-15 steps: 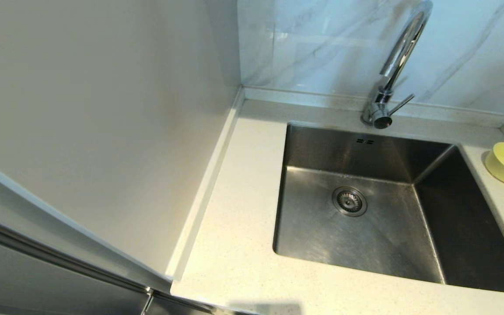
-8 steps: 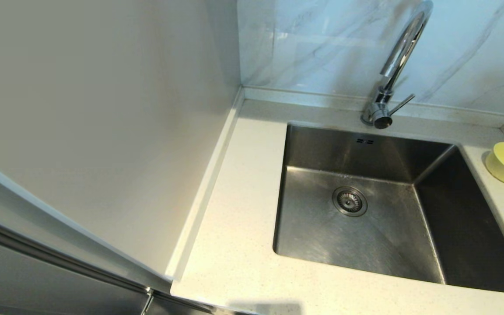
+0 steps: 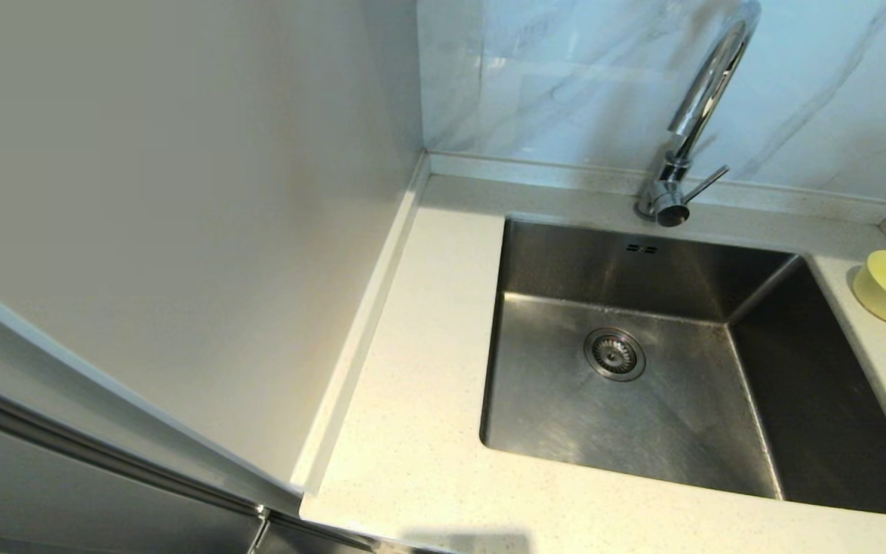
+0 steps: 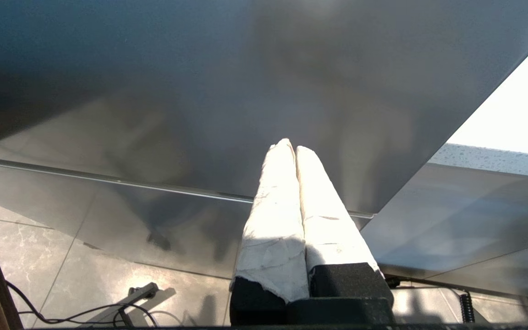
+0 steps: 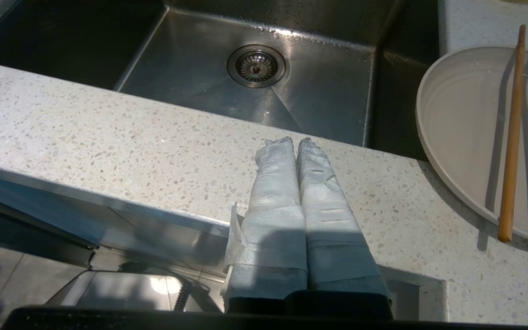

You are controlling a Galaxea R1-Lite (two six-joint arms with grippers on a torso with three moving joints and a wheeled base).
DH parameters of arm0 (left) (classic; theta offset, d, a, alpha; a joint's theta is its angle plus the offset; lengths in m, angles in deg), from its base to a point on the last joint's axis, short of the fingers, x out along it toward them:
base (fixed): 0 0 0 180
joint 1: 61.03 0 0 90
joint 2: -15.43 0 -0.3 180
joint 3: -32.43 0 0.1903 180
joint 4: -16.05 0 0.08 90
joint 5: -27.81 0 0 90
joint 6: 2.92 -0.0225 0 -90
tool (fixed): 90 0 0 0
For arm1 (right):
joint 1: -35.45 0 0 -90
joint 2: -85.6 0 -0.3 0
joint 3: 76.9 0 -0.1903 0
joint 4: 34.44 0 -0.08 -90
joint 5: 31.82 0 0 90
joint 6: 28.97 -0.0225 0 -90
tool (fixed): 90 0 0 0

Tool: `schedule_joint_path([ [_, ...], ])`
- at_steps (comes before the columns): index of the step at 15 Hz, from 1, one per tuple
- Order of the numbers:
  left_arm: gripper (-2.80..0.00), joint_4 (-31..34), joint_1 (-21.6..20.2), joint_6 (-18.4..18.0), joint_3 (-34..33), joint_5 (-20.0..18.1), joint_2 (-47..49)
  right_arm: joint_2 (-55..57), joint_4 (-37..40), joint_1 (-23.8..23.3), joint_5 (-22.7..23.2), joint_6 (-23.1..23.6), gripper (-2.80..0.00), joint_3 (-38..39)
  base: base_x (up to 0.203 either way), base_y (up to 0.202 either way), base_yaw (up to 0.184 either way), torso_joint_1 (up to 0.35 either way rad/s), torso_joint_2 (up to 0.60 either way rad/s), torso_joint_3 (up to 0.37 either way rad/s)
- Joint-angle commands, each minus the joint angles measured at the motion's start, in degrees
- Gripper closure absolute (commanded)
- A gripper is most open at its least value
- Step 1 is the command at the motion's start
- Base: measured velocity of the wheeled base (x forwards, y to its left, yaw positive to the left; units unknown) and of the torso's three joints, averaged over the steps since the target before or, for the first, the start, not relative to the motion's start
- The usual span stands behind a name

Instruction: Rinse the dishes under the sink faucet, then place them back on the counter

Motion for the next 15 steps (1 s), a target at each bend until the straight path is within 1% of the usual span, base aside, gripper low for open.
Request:
schedule_joint_path([
  [1,0.00,0.0,0.0,0.0,0.0,0.0,0.0,0.2,0.1,0.0,-0.1,0.0,0.00,0.0,0.000,0.000,0.000,0.000,0.00,0.000],
  [15,0.00,0.0,0.0,0.0,0.0,0.0,0.0,0.2,0.1,0.0,-0.2,-0.1,0.00,0.1,0.000,0.000,0.000,0.000,0.00,0.000],
])
